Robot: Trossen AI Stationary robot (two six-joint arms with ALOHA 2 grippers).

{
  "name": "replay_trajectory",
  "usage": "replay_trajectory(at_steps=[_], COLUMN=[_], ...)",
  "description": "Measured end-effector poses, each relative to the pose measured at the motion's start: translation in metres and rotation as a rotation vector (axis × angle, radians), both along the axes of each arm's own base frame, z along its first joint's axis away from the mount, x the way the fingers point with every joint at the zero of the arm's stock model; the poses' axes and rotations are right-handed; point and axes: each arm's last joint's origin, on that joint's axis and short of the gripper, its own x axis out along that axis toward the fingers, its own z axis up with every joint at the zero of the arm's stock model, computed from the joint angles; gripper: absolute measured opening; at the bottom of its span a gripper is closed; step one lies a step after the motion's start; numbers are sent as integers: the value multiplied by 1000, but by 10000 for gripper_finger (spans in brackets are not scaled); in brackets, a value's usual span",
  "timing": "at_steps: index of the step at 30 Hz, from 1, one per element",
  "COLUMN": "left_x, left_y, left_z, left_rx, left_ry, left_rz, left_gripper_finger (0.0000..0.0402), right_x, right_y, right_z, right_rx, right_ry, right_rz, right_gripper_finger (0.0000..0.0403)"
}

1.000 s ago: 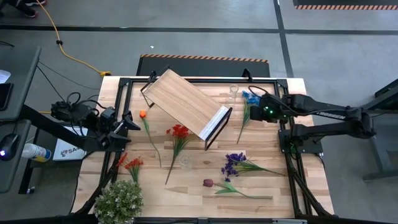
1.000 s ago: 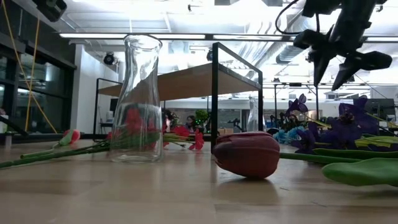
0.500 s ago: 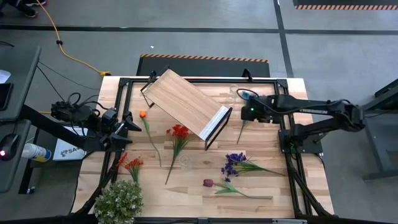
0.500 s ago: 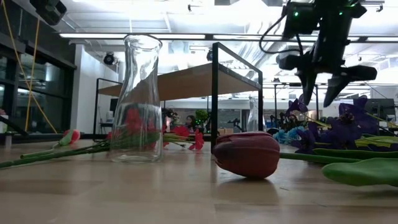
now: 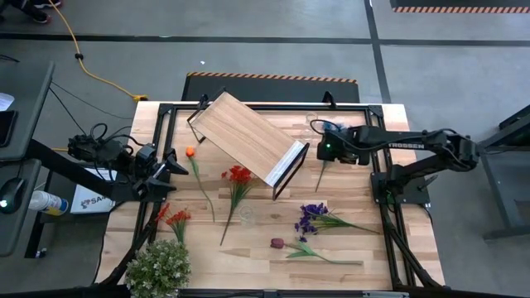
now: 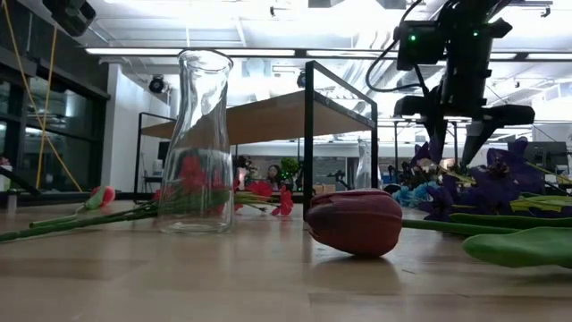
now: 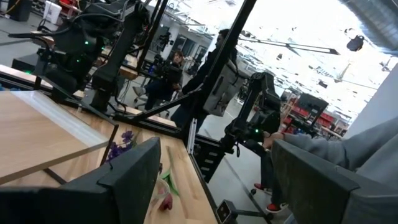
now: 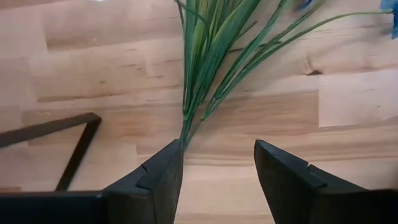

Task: Pick and place flowers into a vace then onto a shelf
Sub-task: Put the blue flowers into the top transparent flower vase

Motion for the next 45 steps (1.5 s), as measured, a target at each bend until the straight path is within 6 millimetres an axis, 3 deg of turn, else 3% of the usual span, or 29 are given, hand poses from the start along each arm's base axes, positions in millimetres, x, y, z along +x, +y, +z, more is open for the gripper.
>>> replay_trajectory(at_steps=[3,10,15,38,45], left_x=[0,0,0,1,1], left_y=[0,0,0,1,1], left_z=[0,-2,-3,-3,-3], left_rx=[0,-34,-38,-40,-40], left_ry=[1,33,39,40,40], left_rz=[-1,-8,-8,30,33], left_gripper_finger=[337,337,337,337,337], right_x=[-3,-14,-20,-18,-12], right_y=[-5,-4,-1,-11,-17], right_z=[-6,-49,-65,-64,-54], right_rx=[4,71,85,-48,-68], right_ry=[-27,-199,-246,-285,-312], right_rz=[-22,-59,-99,-124,-77], right_gripper_finger=[188,188,188,188,188])
